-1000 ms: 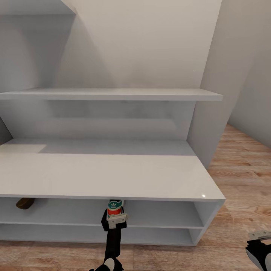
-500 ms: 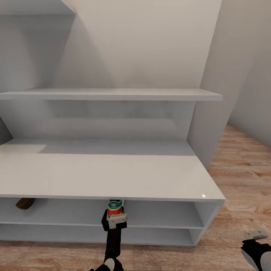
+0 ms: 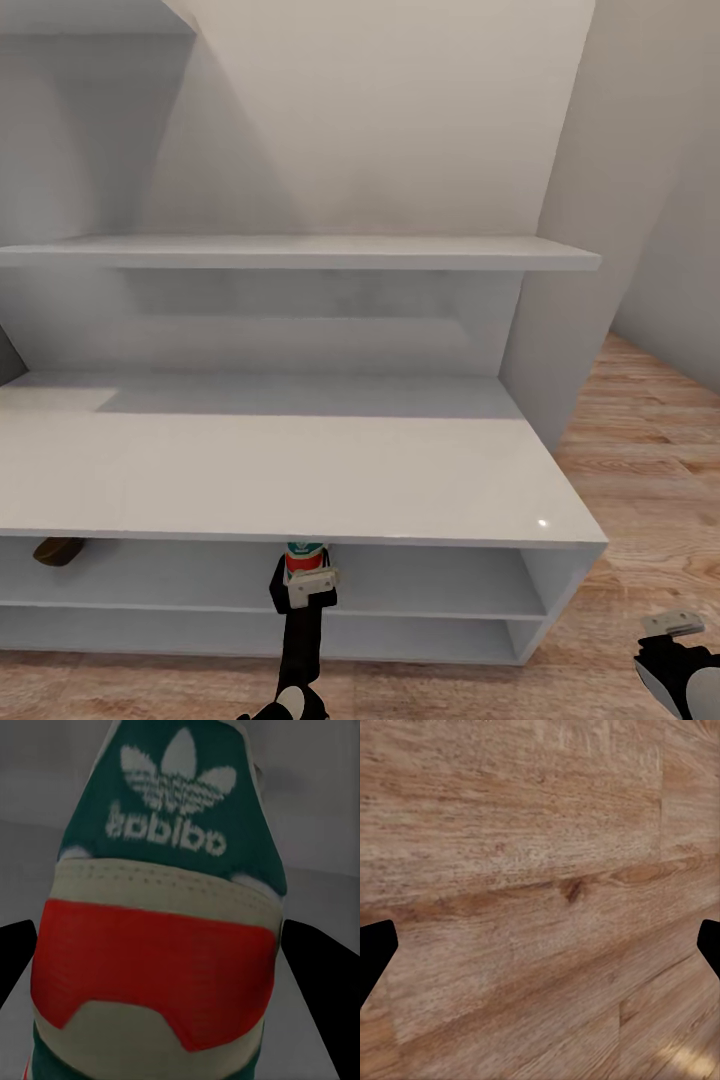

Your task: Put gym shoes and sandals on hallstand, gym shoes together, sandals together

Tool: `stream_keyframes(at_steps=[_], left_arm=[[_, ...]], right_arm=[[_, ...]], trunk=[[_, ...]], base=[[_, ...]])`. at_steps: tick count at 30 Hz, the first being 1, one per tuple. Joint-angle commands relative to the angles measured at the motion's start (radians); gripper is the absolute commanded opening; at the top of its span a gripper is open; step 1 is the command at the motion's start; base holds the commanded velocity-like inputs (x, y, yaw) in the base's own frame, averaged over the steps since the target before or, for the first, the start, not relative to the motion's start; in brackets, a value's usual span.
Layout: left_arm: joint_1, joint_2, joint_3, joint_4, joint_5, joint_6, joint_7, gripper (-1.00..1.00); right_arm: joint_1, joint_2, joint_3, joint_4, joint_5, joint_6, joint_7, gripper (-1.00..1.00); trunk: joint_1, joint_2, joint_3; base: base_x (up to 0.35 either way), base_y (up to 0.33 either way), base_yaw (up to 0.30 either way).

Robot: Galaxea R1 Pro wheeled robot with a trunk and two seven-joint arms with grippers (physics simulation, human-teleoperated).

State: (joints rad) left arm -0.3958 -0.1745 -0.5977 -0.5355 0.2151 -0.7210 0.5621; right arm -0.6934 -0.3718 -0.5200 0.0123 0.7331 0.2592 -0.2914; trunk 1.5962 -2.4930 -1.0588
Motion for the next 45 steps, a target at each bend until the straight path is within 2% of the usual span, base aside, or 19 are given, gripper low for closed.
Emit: stream_keyframes(at_steps=[1, 39, 45], left_arm=[[0.0, 0.0, 0.0, 0.0, 0.0, 0.0, -0.001, -1.0], [0.0, 0.0, 0.002, 0.001, 0.0, 0.0, -0.001, -1.0], [0.0, 0.0, 0.002, 0.002, 0.0, 0.0, -0.001, -1.0]], right_arm=[[0.0, 0.0, 0.0, 0.0, 0.0, 0.0, 0.0, 1.0], [0.0, 0.001, 0.0, 0.0, 0.0, 0.0, 0.0, 1.0], [0.0, 0.009, 0.0, 0.0, 0.0, -0.001, -0.002, 1.0]], trunk=[[0.0, 0.0, 0.0], [0.0, 0.0, 0.0], [0.0, 0.0, 0.0]], base=[[0.012, 0.0, 0.0], [0.001, 0.0, 0.0], [0.0, 0.0, 0.0]])
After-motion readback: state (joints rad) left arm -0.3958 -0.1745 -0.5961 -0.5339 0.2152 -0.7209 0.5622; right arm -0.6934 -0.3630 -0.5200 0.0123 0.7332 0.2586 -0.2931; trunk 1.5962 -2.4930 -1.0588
